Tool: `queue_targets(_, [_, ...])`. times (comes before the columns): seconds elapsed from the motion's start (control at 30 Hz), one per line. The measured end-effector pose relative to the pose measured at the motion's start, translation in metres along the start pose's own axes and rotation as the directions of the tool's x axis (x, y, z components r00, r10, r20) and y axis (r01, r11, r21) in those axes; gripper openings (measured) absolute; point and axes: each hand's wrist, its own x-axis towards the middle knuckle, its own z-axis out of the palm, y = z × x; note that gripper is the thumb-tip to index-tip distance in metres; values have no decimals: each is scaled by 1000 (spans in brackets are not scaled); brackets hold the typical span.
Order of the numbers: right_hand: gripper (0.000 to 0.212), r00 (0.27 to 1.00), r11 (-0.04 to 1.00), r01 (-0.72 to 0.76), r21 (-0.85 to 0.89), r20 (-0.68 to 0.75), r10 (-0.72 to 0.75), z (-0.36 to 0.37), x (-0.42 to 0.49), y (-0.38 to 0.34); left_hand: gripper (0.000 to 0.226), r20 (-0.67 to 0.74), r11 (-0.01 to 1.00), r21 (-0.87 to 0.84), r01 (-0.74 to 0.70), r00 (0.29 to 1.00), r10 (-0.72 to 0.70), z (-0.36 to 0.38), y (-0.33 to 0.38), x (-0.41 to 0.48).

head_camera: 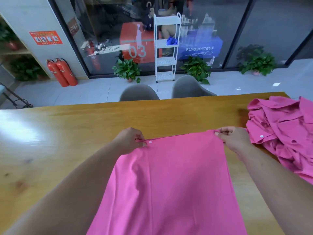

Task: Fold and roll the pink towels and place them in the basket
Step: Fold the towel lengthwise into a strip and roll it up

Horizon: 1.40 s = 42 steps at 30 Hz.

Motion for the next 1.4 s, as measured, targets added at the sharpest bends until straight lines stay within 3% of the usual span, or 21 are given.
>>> queue_targets(0.2, [10, 997, 997, 58, 50, -61, -54, -10, -34, -27, 16, 97, 997, 44, -69, 993, 64, -20, 0, -24])
queue_targets(0.33, [11, 996, 995, 83, 55, -39, -81, -19, -62, -50, 10, 3, 996, 5, -87, 996, 87, -31, 2, -36])
queue_targets(0.43, [18, 971, 994, 64, 86, 225, -82, -38, -106, -96, 6, -85, 993, 0, -121, 989, 121, -40, 4, -45])
queue_targets(0.5, [21, 881, 978, 128, 166, 433, -189, -57, -142, -131, 7, -118, 989, -4, -150, 982, 148, -45, 3, -50])
queue_targets(0.57, [22, 816, 934, 149, 325, 493, -302, -73, -164, -150, 11, -128, 987, -24, -160, 979, 156, -50, 2, -55])
queue_targets(0.63, [20, 870, 939, 130, 318, 418, -262, -79, -163, -149, 12, -123, 984, -24, -176, 977, 172, -52, 2, -58])
queue_targets(0.7, [19, 960, 986, 146, 76, 229, -159, -75, -155, -137, 11, -129, 983, -2, -183, 975, 181, -52, 5, -62])
queue_targets(0.77, [17, 979, 986, 145, -83, 155, -131, -69, -158, -132, 13, -138, 984, 38, -176, 974, 180, -50, 9, -66])
queue_targets(0.83, [12, 939, 978, 206, -10, 283, -195, -67, -177, -138, 14, -141, 981, 79, -175, 972, 185, -49, 12, -69])
queue_targets(0.93, [15, 797, 919, 236, 315, 478, -368, -73, -205, -156, 11, -145, 985, 18, -171, 974, 172, -51, 15, -73])
queue_targets(1.0, [17, 823, 910, 191, 367, 445, -352, -75, -199, -157, 10, -150, 985, -2, -174, 974, 171, -51, 17, -75])
queue_targets(1.03, [14, 876, 934, 199, 296, 373, -305, -75, -189, -151, 11, -156, 985, 5, -173, 973, 171, -51, 19, -76])
queue_targets(1.1, [7, 959, 975, 223, -17, 184, -216, -71, -171, -136, 13, -171, 987, 14, -161, 972, 161, -50, 22, -78])
queue_targets(1.17, [8, 977, 965, 199, -171, 109, -182, -70, -163, -126, 12, -176, 989, 26, -146, 973, 149, -48, 22, -79])
queue_targets(1.3, [18, 848, 955, 160, 251, 460, -263, -77, -181, -137, 15, -167, 994, 23, -108, 980, 110, -46, 19, -79])
queue_targets(1.33, [20, 837, 945, 141, 295, 474, -273, -79, -177, -136, 17, -170, 995, 20, -101, 980, 103, -46, 18, -79])
queue_targets(1.4, [18, 902, 960, 121, 254, 375, -213, -78, -158, -126, 18, -175, 996, 33, -83, 981, 87, -45, 16, -77])
